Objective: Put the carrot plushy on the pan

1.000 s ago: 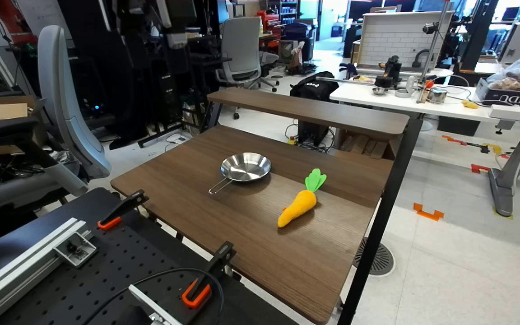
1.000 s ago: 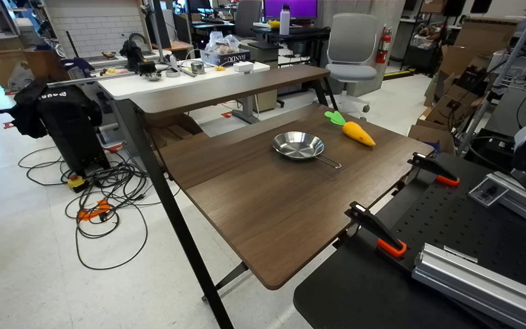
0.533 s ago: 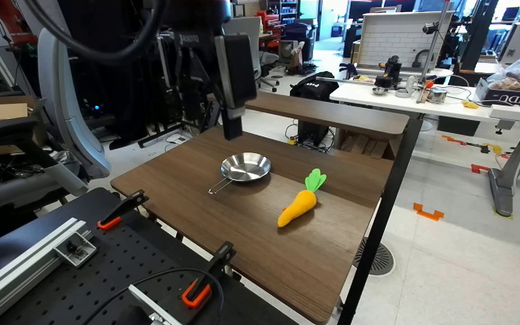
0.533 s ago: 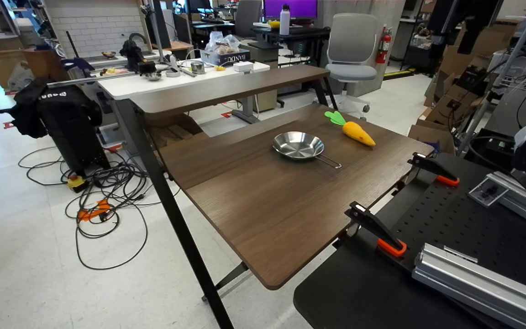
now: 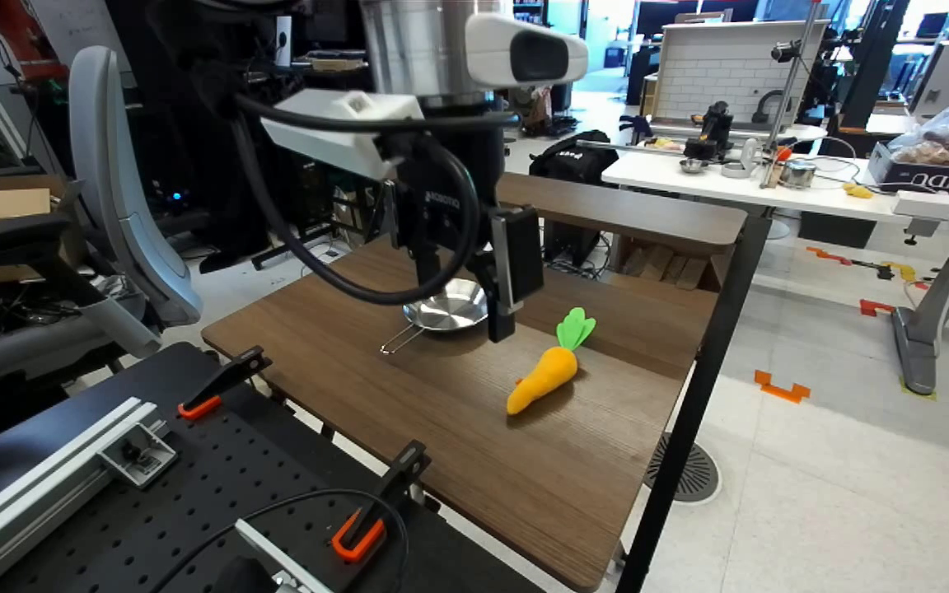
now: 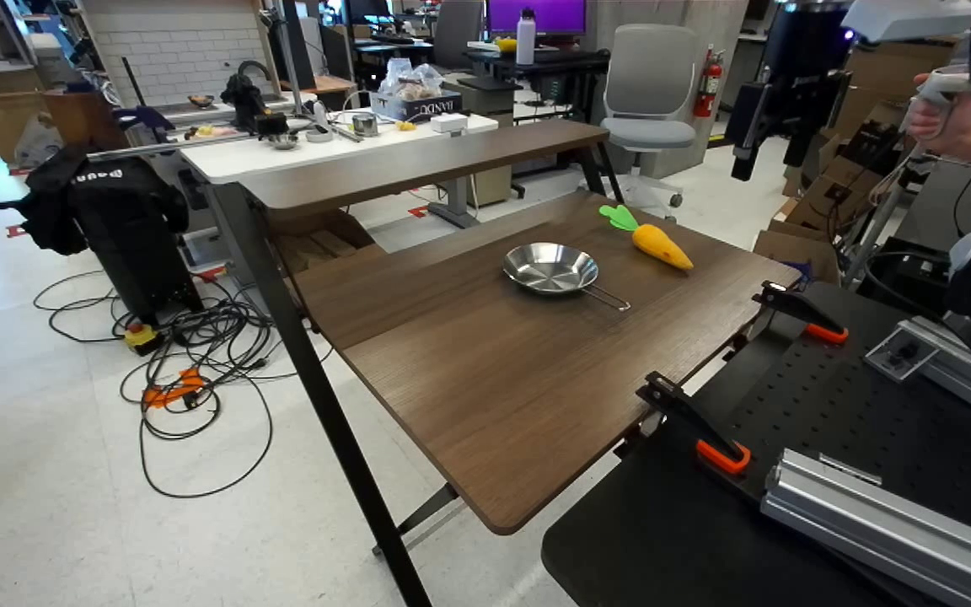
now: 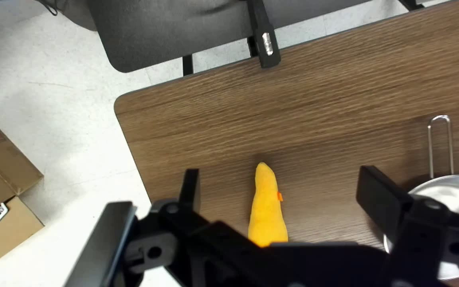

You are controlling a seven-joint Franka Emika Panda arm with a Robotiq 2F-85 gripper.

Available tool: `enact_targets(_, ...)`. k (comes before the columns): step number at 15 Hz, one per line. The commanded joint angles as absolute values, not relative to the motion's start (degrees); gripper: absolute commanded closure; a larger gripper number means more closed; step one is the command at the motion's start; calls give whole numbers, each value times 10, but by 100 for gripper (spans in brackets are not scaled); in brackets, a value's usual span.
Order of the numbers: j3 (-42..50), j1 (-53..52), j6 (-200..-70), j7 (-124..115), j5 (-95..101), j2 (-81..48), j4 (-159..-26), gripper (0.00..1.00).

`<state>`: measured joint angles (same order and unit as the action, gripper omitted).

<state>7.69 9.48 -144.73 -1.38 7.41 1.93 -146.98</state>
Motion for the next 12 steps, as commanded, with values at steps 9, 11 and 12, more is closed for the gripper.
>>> enact_targets(9,88,77,-1499,-34,76,-248,-1264,0)
enact_targets(11,88,70,-1504,-37,77,-277,-1241,0)
enact_targets(12,88,65,-1507,-39,79,-289,-1230,0)
